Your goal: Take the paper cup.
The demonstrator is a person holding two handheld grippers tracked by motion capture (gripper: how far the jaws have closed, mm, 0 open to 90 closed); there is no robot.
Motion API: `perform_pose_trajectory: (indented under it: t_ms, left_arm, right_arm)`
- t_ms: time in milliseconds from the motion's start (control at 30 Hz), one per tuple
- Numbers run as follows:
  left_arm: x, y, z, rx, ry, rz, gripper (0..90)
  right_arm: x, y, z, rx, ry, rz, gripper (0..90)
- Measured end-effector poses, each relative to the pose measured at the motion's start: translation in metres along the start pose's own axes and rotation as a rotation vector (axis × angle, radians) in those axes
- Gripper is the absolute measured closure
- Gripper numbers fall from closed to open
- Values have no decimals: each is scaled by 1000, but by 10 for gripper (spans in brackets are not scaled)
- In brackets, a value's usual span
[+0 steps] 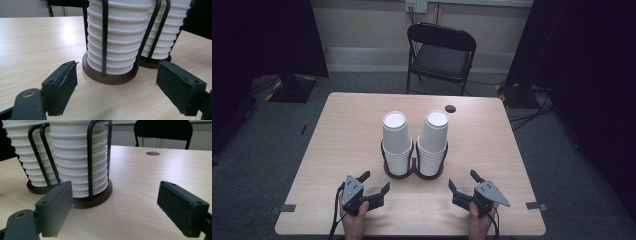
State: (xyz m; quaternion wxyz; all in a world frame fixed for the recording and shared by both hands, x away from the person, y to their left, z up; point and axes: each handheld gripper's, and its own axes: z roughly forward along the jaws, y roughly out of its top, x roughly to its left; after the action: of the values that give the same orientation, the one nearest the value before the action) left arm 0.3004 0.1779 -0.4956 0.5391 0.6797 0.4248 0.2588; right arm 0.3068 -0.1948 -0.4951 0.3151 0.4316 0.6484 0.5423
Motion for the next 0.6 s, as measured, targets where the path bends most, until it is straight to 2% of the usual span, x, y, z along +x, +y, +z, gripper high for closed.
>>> perform_pose_trajectory:
  t_ms: [67, 133, 267, 433, 500, 600]
  left_arm:
    - [0, 0, 1, 8, -5, -3, 174]
    - [1, 0, 1, 1, -39, -14, 173]
    - [0, 0, 1, 14, -25, -8, 192]
    - [-2, 4, 2, 19, -61, -10, 196]
    - [-6, 5, 3, 15, -75, -5, 196]
    - [-14, 11, 1, 4, -90, 24, 196]
  right_arm:
    - [-1, 0, -1, -12, 5, 16, 128]
    - [-1, 0, -1, -11, -1, 14, 128]
    - [2, 1, 1, 19, -4, -10, 129]
    - [2, 1, 1, 21, -10, -9, 129]
    - [2, 1, 1, 24, -10, -10, 130]
    - [2, 1, 2, 41, -4, -15, 130]
